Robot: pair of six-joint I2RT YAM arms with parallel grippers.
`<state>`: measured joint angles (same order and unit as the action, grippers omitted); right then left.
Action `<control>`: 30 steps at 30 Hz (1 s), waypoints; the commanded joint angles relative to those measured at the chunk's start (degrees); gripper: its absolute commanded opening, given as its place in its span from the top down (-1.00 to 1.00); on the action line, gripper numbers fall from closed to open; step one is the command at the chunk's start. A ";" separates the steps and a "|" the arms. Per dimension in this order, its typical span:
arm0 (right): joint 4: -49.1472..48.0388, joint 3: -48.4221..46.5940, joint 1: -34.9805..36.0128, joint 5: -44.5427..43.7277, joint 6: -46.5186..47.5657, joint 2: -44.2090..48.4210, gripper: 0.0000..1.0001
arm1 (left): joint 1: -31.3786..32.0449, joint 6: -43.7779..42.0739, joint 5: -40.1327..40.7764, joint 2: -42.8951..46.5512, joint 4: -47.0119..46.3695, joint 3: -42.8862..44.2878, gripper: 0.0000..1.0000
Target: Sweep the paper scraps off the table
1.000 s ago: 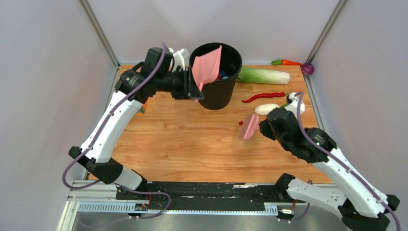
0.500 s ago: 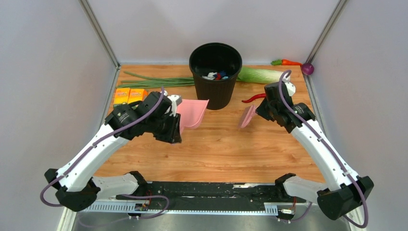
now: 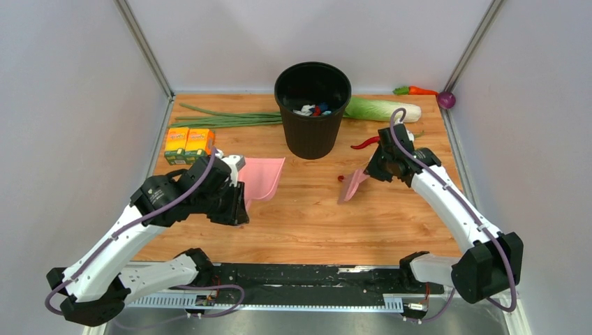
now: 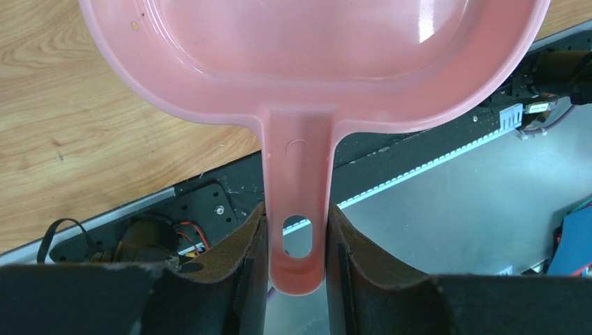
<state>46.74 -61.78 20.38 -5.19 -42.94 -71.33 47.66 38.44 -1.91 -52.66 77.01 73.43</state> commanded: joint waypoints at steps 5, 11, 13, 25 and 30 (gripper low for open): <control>-2.18 5.43 0.18 16.69 -1.71 3.03 1.00 | 0.42 1.73 1.38 2.92 1.74 -2.67 1.00; 1.93 10.53 1.77 22.06 -3.29 11.81 1.00 | 0.77 0.68 1.73 2.57 1.82 -6.45 1.00; 5.18 11.24 1.77 21.80 -2.94 15.15 1.00 | 1.12 0.50 1.74 1.95 1.39 -7.51 1.00; 18.20 0.09 1.77 18.21 1.09 20.45 1.00 | 10.16 -1.26 8.14 -7.96 -0.90 -11.82 1.00; 21.28 0.08 1.77 17.06 4.88 18.07 1.00 | 14.56 -2.58 9.65 -14.99 -2.30 -11.64 1.00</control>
<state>63.33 -60.55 22.00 12.97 -41.82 -51.55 59.29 37.80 4.86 -63.88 76.66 61.39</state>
